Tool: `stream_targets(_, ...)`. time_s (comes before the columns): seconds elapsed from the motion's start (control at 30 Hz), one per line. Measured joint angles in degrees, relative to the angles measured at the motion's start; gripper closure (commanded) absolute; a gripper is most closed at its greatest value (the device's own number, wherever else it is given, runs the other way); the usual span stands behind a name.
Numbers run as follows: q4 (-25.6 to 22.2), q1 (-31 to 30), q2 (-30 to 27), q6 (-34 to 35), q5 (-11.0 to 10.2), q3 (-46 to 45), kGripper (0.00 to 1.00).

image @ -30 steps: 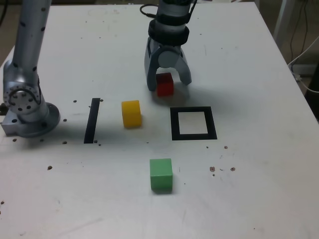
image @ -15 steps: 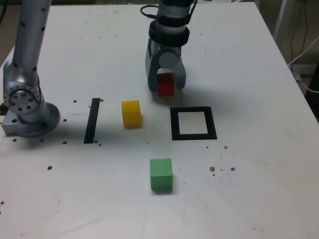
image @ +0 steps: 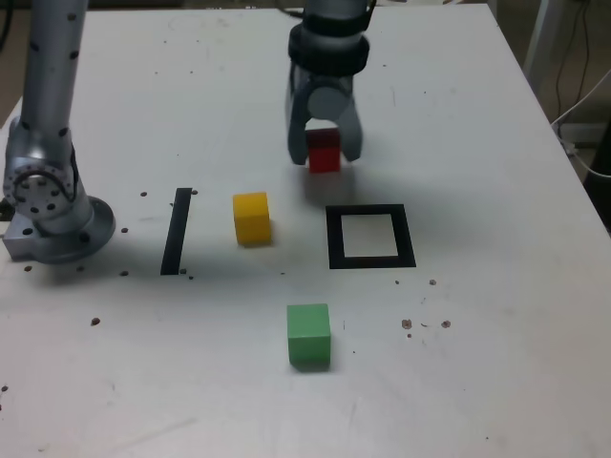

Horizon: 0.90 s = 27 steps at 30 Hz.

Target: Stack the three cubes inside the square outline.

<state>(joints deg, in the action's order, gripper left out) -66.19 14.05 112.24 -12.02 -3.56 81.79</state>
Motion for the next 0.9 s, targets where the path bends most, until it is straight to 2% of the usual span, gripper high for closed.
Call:
stream_targets(0.13,-3.5,-5.4,-0.7,2.8,-0.3,4.1,0.83)
stream_targets(0.23,-4.0,-8.1,-0.6,4.6,0.0,5.4,0.83)
stream_targets(0.5,-1.4,-14.0,3.0,8.0,1.8,6.1,0.83)
stream_targets(0.9,-0.7,-15.1,6.4,12.4,0.8,6.0,0.83)
